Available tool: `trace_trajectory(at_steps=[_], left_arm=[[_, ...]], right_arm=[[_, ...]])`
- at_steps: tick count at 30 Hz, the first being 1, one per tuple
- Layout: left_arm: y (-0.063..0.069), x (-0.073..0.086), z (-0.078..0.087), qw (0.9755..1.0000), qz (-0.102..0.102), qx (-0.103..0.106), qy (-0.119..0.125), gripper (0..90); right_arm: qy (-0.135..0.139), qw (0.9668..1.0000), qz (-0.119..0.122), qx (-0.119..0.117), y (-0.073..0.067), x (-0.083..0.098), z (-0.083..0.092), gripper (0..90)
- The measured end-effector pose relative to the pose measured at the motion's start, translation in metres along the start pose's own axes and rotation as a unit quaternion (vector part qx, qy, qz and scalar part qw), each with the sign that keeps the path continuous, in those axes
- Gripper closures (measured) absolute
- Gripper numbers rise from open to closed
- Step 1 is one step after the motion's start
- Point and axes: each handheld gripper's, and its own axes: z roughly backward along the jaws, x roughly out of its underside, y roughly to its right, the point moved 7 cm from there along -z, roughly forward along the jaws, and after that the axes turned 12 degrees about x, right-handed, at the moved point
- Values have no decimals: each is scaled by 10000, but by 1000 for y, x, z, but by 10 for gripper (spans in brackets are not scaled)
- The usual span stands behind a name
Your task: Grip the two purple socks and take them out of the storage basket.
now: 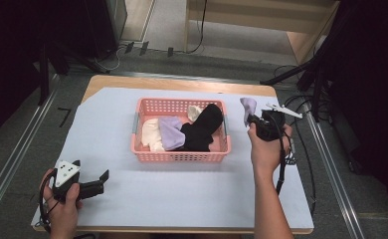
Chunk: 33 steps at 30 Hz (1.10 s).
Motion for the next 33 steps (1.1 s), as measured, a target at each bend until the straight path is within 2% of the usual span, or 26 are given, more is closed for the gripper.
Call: trace_trajectory(at_steps=[3, 4, 5, 6, 8, 10, 14, 15, 16, 18, 19, 20, 23, 24, 25, 29, 33], left_arm=[[0, 0, 0, 10000, 3, -1, -1, 0], [0, 0, 0, 10000, 2, -2, -1, 0], [0, 0, 0, 10000, 3, -3, 0, 0], [0, 0, 0, 10000, 2, -7, 4, 0], [0, 0, 0, 10000, 1, -7, -2, 0], [0, 0, 0, 10000, 4, -8, -1, 0], [0, 0, 0, 10000, 11, -9, 1, 0], [0, 0, 0, 10000, 9, -11, 1, 0], [0, 0, 0, 10000, 11, -9, 2, 0], [0, 0, 0, 10000, 11, -5, 2, 0], [0, 0, 0, 10000, 12, -4, 3, 0], [0, 0, 0, 10000, 12, -3, 4, 0], [0, 0, 0, 10000, 14, 3, -2, 0], [0, 0, 0, 10000, 18, -3, 12, 0], [0, 0, 0, 10000, 18, 6, 7, 0], [0, 0, 0, 10000, 39, 21, 32, 0], [0, 0, 0, 10000, 40, 28, 34, 0]], right_arm=[[-172, 9997, -41, 143, 10, 10, -6, 854], [-271, 9994, -162, 161, 14, 13, -9, 777], [-271, 9994, -162, 161, 14, 13, -9, 777], [-304, 9993, -182, 127, 14, 14, -9, 711], [-232, 9995, -217, 35, 7, 12, -7, 626], [-225, 9996, -191, -8, 2, 11, -6, 600], [-247, 9996, 33, -127, -22, 8, -4, 587], [-261, 9994, 131, -210, -35, 8, -2, 587], [-261, 9994, 131, -210, -35, 8, -2, 587], [-253, 9989, 194, -331, -52, 9, -1, 587], [-306, 9980, 352, -427, -68, 13, -1, 587], [-306, 9980, 352, -427, -68, 13, -1, 587], [-365, 9959, 576, -592, -93, 20, -2, 587], [-408, 9941, 727, -698, -108, 25, -3, 587], [-408, 9941, 727, -698, -108, 25, -3, 587], [-525, 9905, 906, -893, -136, 35, -7, 586], [-656, 9875, 1042, -984, -154, 44, -13, 585]])
